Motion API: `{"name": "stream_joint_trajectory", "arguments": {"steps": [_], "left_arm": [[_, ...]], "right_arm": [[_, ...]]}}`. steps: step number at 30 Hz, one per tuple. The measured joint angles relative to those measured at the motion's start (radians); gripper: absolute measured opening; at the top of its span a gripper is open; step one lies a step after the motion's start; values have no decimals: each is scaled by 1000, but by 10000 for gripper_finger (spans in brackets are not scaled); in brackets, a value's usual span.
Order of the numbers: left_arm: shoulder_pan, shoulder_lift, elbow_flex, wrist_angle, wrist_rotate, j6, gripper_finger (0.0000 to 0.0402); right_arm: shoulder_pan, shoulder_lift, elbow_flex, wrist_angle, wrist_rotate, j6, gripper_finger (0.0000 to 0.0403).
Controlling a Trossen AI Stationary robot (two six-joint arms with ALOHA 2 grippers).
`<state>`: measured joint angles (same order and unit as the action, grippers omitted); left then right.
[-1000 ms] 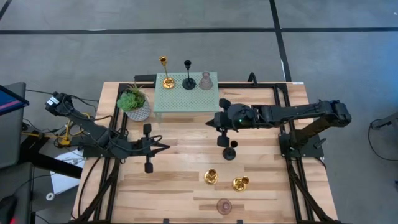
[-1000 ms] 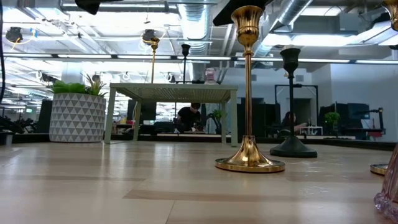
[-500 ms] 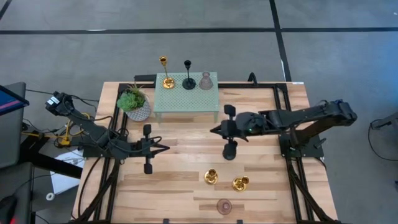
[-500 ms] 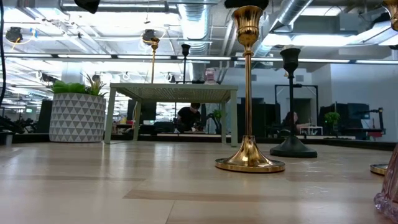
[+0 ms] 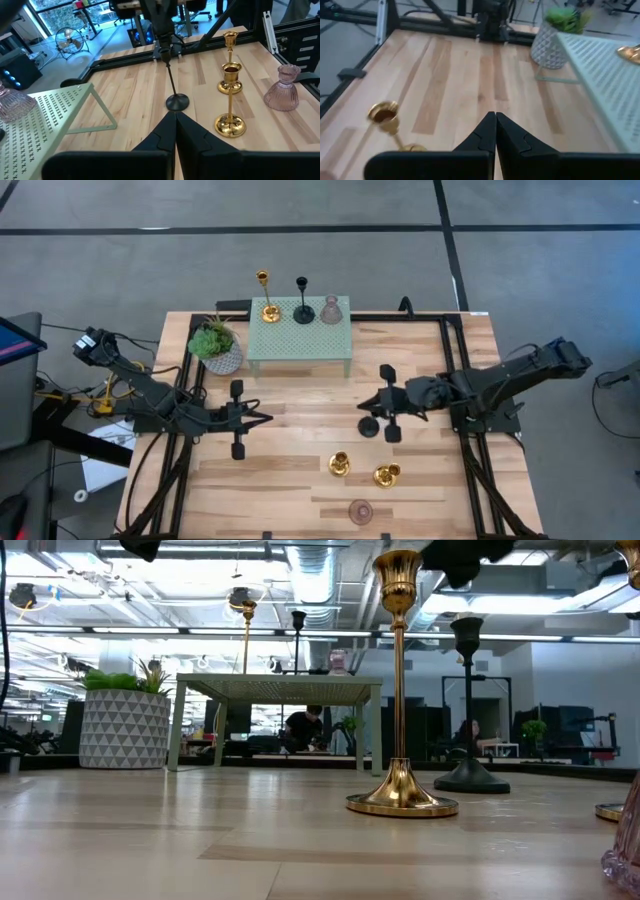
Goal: Pick & Place candle stick holders
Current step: Put the black candle holder on the shelf aligned with the other black candle holder
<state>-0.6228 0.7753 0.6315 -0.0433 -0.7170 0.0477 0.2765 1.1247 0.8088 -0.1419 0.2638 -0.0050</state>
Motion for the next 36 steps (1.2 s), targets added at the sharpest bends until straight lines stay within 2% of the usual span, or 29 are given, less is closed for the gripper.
{"name": "stream_joint_trajectory", "arguments": {"steps": [11, 21, 29, 36], "left_arm": [[0, 0, 0, 0, 0, -1, 13], [0, 0, 0, 5, 0, -1, 14], [0, 0, 0, 5, 0, -1, 14], [0, 0, 0, 5, 0, -1, 14]], "right_arm": [[110, -62, -34, 41, 0, 6, 0], [196, -93, -34, -46, 14, 25, 0], [269, -92, -34, -207, 200, 240, 0], [321, -92, -34, -343, 296, 440, 0]]}}
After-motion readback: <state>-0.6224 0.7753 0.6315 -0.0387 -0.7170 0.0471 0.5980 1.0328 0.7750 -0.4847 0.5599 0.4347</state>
